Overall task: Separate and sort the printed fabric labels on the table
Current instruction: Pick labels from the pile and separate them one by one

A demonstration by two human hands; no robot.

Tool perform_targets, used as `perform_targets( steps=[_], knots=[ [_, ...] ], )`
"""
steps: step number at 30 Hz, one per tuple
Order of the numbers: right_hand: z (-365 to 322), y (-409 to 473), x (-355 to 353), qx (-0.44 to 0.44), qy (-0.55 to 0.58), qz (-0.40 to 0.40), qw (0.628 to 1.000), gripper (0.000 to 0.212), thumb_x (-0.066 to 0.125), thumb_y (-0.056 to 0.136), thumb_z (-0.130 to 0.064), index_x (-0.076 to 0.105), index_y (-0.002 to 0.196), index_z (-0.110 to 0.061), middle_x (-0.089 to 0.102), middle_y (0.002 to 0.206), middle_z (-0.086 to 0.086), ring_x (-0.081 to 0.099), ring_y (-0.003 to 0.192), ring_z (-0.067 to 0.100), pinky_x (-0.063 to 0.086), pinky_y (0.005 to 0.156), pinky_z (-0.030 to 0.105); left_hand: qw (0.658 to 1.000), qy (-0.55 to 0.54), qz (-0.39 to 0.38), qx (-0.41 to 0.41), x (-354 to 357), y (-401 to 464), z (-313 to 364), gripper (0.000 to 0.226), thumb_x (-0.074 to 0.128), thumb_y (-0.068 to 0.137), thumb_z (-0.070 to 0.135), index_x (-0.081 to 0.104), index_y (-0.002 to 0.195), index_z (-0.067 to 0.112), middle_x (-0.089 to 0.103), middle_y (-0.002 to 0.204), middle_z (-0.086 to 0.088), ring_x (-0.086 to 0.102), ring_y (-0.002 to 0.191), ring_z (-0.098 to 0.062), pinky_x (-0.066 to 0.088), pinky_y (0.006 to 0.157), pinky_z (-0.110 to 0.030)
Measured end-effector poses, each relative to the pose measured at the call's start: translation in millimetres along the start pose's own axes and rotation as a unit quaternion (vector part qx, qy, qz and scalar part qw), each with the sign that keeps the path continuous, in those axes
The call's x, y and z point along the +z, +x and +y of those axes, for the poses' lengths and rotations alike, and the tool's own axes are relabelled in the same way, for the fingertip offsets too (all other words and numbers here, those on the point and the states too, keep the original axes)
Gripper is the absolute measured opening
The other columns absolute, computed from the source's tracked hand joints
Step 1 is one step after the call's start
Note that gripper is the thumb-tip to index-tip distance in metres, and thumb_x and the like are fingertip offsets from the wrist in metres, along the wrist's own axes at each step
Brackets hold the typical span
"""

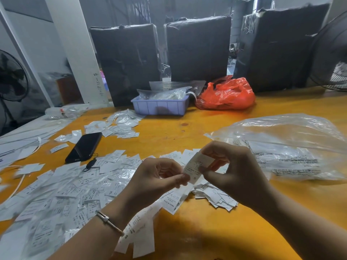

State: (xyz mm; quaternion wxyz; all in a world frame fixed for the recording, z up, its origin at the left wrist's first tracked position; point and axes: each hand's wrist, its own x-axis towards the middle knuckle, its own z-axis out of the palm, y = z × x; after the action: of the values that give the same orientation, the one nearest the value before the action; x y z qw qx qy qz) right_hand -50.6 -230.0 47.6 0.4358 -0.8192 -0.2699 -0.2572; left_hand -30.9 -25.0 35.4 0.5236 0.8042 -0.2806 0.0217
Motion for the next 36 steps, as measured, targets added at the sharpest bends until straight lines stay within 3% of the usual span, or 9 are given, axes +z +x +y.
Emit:
perform_targets(
  steps=[6,11,14,18,22,30,33,35,36],
  knots=[
    [7,0,1,0.041,0.063,0.036,0.997,0.015,0.075,0.080,-0.009,0.070,0.090,-0.019,0.071,0.076,-0.007,0.066,0.070,0.009,0.054,0.062,0.024,1.000,-0.016,0.018,-0.013,-2,0,-2,0.021,0.073,0.074,0.034,0.075,0.081,0.015,0.075,0.079,0.001,0.068,0.070,-0.018,0.056,0.065,-0.024],
    [7,-1,3,0.055,0.083,0.044,0.994,0.019,0.075,0.078,-0.002,0.072,0.086,-0.019,0.073,0.073,-0.005,0.069,0.065,0.010,0.056,0.061,0.025,0.998,-0.034,0.032,-0.030,-1,1,-2,0.020,0.072,0.073,0.034,0.074,0.079,0.015,0.075,0.081,-0.006,0.071,0.076,-0.024,0.058,0.072,-0.035],
    [9,-3,8,0.076,0.105,0.021,0.991,0.018,0.074,0.078,-0.001,0.074,0.088,-0.016,0.074,0.074,0.000,0.071,0.066,0.012,0.060,0.064,0.033,0.998,-0.042,0.033,-0.038,0,2,-1,0.027,0.072,0.072,0.032,0.074,0.082,0.007,0.075,0.081,-0.009,0.072,0.079,-0.025,0.058,0.072,-0.036],
    [13,-5,15,0.085,0.042,-0.041,0.995,0.017,0.068,0.085,-0.003,0.075,0.098,-0.011,0.073,0.076,-0.003,0.070,0.066,0.007,0.059,0.066,0.035,0.997,-0.035,0.043,-0.047,0,3,-3,0.029,0.073,0.072,0.031,0.074,0.082,0.004,0.074,0.079,-0.012,0.070,0.078,-0.029,0.056,0.070,-0.039],
    [14,-6,18,0.098,0.038,-0.018,0.994,0.027,0.066,0.087,-0.007,0.068,0.112,-0.017,0.073,0.078,-0.003,0.070,0.067,0.008,0.058,0.067,0.038,0.997,-0.037,0.039,-0.056,1,3,-6,0.029,0.073,0.072,0.031,0.074,0.082,0.005,0.074,0.080,-0.012,0.070,0.079,-0.030,0.054,0.069,-0.037],
    [12,-7,19,-0.009,-0.078,-0.059,0.995,0.022,0.065,0.087,-0.014,0.074,0.107,-0.021,0.076,0.084,0.000,0.070,0.067,0.013,0.056,0.057,0.036,0.997,-0.050,0.027,-0.057,2,3,-4,0.024,0.073,0.070,0.030,0.075,0.080,0.009,0.075,0.079,-0.007,0.071,0.073,-0.014,0.052,0.063,-0.018],
    [18,-4,15,0.034,-0.101,-0.061,0.992,0.018,0.068,0.086,-0.022,0.075,0.103,-0.027,0.075,0.083,-0.008,0.063,0.062,0.001,0.054,0.058,0.027,0.997,-0.027,0.033,-0.065,-2,3,-5,0.015,0.075,0.076,0.024,0.075,0.081,0.009,0.075,0.080,-0.005,0.071,0.075,-0.013,0.054,0.064,-0.019],
    [30,1,6,0.095,-0.174,-0.067,0.978,0.015,0.064,0.088,-0.032,0.075,0.099,-0.029,0.074,0.081,-0.013,0.059,0.061,-0.004,0.050,0.059,0.023,0.995,0.021,0.058,-0.078,-6,4,-8,0.003,0.074,0.083,0.015,0.075,0.084,0.017,0.075,0.083,0.003,0.070,0.078,-0.009,0.056,0.068,-0.021],
    [37,3,1,0.123,-0.225,-0.070,0.964,0.016,0.061,0.090,-0.033,0.074,0.096,-0.028,0.072,0.081,-0.013,0.059,0.062,-0.002,0.048,0.057,0.022,0.992,0.051,0.081,-0.087,-10,4,-11,0.010,0.071,0.085,0.012,0.074,0.087,0.022,0.075,0.084,0.008,0.070,0.078,-0.006,0.057,0.069,-0.022]
  ],
)
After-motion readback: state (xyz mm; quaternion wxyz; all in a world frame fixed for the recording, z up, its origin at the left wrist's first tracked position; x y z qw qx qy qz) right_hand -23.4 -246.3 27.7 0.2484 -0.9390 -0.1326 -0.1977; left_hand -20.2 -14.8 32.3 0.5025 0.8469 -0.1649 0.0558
